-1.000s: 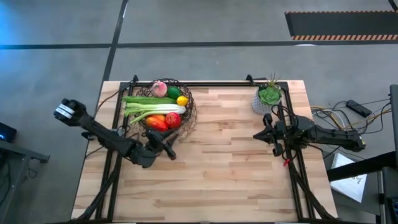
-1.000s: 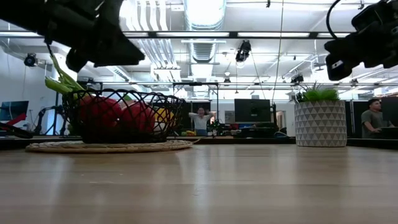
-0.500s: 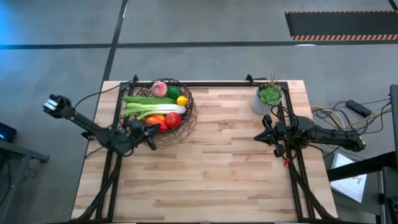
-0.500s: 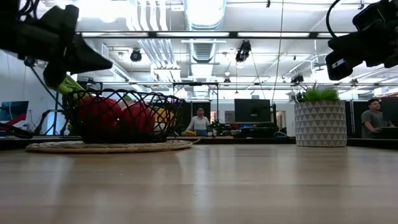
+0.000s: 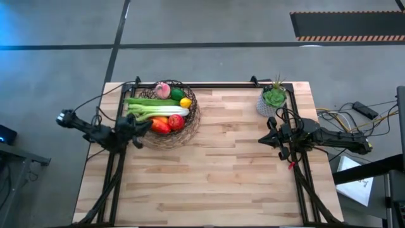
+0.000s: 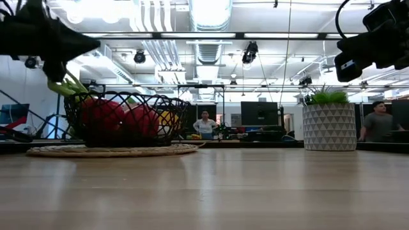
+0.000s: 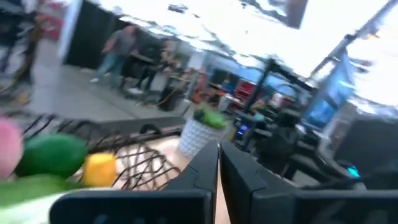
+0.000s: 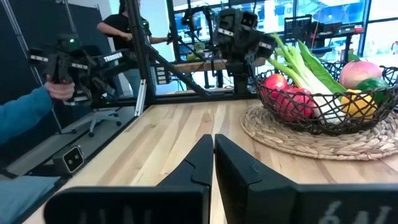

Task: Build produce basket
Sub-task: Return to Home Position

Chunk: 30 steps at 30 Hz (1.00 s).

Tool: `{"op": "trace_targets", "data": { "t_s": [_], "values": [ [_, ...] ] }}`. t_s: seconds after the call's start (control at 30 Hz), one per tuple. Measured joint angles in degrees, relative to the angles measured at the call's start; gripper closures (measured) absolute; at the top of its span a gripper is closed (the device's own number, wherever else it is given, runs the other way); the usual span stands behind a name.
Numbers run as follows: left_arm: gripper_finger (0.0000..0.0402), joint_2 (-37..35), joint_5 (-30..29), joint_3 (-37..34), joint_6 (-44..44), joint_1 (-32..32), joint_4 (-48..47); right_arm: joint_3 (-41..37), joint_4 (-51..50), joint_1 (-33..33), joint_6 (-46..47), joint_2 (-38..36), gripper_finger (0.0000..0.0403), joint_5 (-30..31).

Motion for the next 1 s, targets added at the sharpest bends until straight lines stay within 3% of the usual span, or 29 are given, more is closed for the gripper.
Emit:
{"op": "trace_targets", "data": {
  "t_s": [0.13,0.37,0.57,0.73,0.9,1.0],
  "values": [
    [0.0401,-6.36,5.86,-0.02,4.82,1.45,-1.21,-0.04,0.25,0.0,-0.07,0.0,0.0394,0.0],
    [0.0402,-1.64,17.21,-0.09,2.52,6.72,-3.9,-0.24,1.05,0.0,-0.06,0.09,0.0394,-0.02],
    [0.0402,2.87,24.31,-0.13,1.11,14.09,-3.27,-0.35,1.6,0.0,-0.06,0.33,0.0394,-0.02],
    [0.0401,5.3,33.85,-0.14,1.69,20.45,-3.3,-0.35,1.57,0.0,-0.33,0.31,0.0394,-0.02],
    [0.0401,3.82,42.31,-0.15,5.41,23.47,-4.41,-0.35,1.55,0.0,-0.36,0.26,0.0394,-0.19],
    [0.0401,-0.2,43.1,-0.17,6.07,23.63,-8.26,-0.35,1.55,0.0,-0.15,0.26,0.0394,-0.61]
  ]
}}
